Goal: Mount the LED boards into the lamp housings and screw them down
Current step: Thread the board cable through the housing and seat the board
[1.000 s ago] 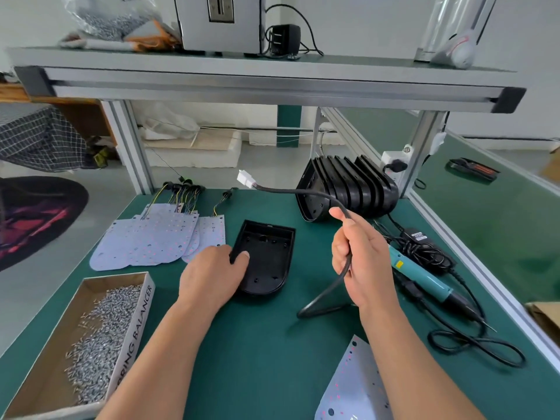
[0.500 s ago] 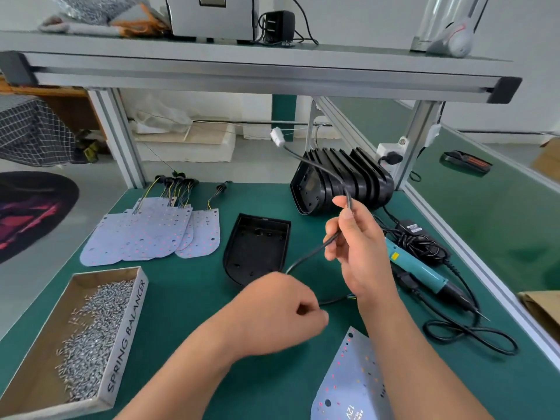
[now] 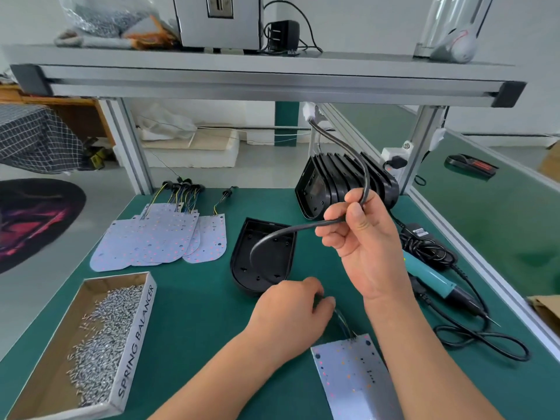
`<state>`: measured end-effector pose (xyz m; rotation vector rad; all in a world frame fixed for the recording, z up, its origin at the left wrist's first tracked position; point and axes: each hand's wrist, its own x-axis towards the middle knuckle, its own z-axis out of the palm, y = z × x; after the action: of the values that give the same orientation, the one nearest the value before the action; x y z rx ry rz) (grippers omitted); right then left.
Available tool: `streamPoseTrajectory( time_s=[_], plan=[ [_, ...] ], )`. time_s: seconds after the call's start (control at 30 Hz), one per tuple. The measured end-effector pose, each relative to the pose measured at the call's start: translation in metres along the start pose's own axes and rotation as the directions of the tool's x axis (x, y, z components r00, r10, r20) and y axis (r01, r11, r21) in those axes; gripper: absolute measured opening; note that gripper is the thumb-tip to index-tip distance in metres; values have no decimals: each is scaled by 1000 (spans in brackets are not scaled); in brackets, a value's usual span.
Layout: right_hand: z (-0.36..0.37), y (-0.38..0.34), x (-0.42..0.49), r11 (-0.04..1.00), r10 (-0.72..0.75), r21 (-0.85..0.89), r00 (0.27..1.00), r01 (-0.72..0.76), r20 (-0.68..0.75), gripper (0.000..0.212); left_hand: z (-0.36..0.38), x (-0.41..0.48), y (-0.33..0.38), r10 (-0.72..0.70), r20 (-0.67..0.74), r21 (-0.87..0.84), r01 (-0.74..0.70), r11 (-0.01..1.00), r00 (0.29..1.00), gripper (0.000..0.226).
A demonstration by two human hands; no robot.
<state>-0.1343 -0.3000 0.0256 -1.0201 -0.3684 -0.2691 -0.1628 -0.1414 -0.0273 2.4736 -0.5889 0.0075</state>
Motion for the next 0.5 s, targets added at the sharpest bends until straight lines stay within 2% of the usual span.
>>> streamPoseTrajectory(
  time_s=[0.13,0.27,0.33,0.43,0.5],
  plan=[
    [-10,-6,-1,994,15,-106,990,-30,-141,12,-12,2,-5,-54,-195,-151,24,988,979,43],
    [-25,-6,0,963,71,-236,967,-130,-246,21,-30,8,-12,-157,-314,-404,18,914,936,23],
    [-33,-1,-1,911,134,-346,954,-225,-268,26,-41,11,-17,-227,-334,-586,-13,810,915,26],
    [-41,9,-3,782,200,-528,936,-330,-289,66,-56,15,-26,-344,-307,-835,-77,545,888,31],
    [-45,13,-4,686,199,-640,936,-345,-292,87,-64,17,-33,-374,-293,-899,-120,421,880,29]
  ],
)
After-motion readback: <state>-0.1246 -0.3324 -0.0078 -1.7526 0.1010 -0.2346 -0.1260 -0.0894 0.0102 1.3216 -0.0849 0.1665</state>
